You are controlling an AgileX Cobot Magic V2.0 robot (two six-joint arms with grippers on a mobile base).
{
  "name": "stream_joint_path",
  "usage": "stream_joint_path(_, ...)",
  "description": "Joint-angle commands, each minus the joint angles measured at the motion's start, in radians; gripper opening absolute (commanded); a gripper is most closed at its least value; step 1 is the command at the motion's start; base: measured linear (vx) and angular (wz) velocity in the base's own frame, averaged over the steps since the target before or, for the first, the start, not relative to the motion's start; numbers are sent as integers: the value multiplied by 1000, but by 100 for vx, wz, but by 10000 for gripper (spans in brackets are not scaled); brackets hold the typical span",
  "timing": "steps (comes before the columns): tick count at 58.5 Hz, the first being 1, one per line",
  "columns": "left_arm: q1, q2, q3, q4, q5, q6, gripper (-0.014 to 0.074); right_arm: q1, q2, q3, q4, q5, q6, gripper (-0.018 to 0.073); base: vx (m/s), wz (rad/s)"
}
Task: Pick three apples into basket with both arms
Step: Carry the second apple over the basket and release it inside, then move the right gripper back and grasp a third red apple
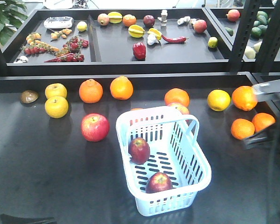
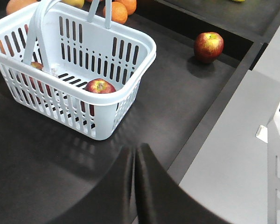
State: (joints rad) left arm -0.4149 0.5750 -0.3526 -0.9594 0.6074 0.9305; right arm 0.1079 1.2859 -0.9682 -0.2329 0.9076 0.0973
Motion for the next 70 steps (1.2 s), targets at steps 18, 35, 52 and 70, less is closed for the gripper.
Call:
stream_joint_path(18,-6,-1,-27,-40,-22,-3,-6,-463,181,-24,56,14,-74,643,0,0)
stream_joint_path(35,-6,-1,-27,-40,-20,-3,-6,-475,346,-24,69,-11,-84,715,0,0)
stream_joint_path(52,-6,-1,-27,-40,-20,-3,-6,-475,443,-24,49,-59,-83,662,0,0)
stream_joint_path(70,-6,-1,-27,-40,-22,-3,-6,-475,532,-24,20,-92,-82,606,0,0)
